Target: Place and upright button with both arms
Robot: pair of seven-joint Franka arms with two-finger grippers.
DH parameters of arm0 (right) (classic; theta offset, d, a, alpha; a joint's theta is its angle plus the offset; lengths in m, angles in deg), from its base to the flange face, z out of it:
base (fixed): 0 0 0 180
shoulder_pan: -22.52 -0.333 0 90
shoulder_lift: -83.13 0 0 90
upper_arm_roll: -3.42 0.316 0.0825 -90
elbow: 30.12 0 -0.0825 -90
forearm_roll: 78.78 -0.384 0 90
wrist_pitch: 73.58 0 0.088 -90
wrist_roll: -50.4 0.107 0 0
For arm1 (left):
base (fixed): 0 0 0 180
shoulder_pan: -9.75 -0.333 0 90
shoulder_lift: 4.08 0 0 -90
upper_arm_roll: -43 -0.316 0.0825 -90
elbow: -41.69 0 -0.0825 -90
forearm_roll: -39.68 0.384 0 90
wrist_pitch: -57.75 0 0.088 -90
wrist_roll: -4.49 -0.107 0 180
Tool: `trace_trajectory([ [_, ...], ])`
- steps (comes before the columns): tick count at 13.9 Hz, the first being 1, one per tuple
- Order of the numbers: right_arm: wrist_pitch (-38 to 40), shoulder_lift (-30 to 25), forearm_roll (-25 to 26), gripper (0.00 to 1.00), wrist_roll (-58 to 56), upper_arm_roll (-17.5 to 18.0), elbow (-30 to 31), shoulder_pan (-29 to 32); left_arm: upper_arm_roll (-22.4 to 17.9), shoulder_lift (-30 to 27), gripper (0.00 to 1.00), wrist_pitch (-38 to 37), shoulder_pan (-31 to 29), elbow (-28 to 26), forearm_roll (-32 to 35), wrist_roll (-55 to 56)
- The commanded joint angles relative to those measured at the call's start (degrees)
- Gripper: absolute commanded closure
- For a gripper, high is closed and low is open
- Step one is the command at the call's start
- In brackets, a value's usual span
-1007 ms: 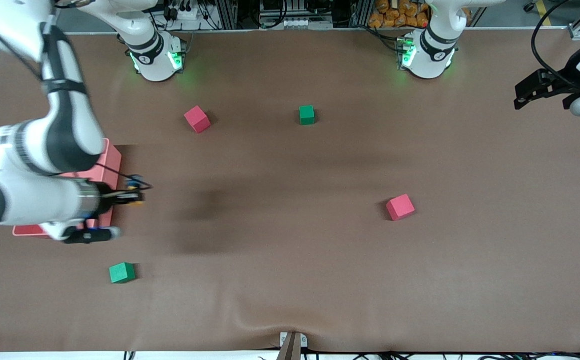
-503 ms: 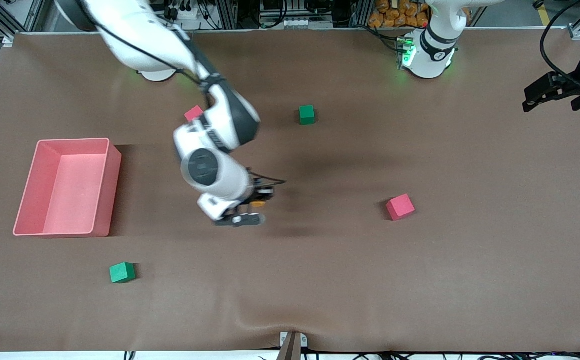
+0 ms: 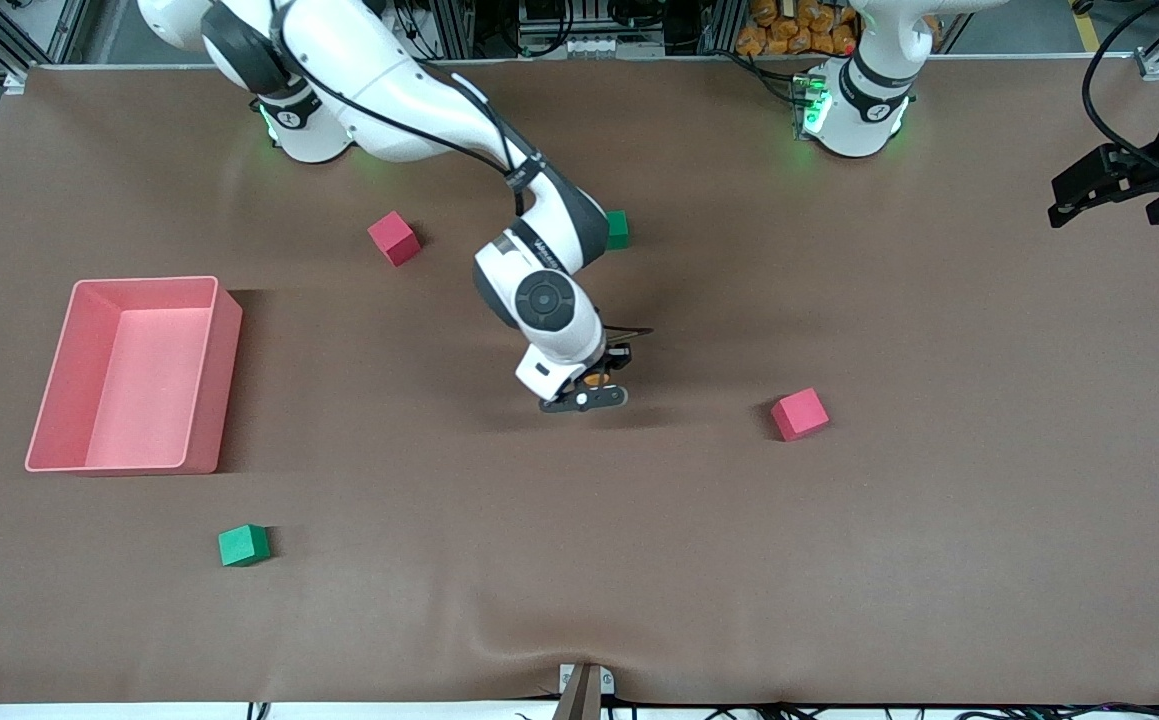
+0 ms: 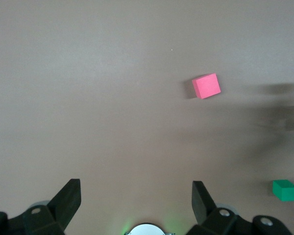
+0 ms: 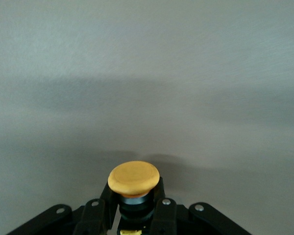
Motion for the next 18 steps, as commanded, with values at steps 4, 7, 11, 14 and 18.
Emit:
trace_trajectory([
  [4, -2.3, 3.1, -1.2, 0.36, 3.8, -0.8, -2.7, -1.8, 0.7, 2.3, 0.0, 1.3, -0.2, 0.1, -0.4, -0.5],
  [7, -1.6, 2.0, -1.0, 0.0, 4.5, -0.8, -3.3, -1.5, 1.0, 4.0, 0.0, 1.4, 0.2, 0.0, -0.4, -0.5],
  [11, 4.1, -3.2, 5.0, 0.0, 4.1, -5.7, -3.8, -1.6, 1.0, 8.7, 0.0, 1.3, 4.2, 0.0, -0.5, 0.5],
  [14, 14.0, -7.5, 6.2, 0.0, 4.6, -6.3, -8.4, 3.0, 1.1, 13.4, 0.0, -0.1, 7.6, 0.0, -0.5, 0.0],
  [18, 26.4, -17.0, 6.4, 0.0, 4.2, -6.3, -10.3, 13.1, 1.2, 21.1, 0.0, 0.2, 13.0, 0.6, -3.2, 2.5],
])
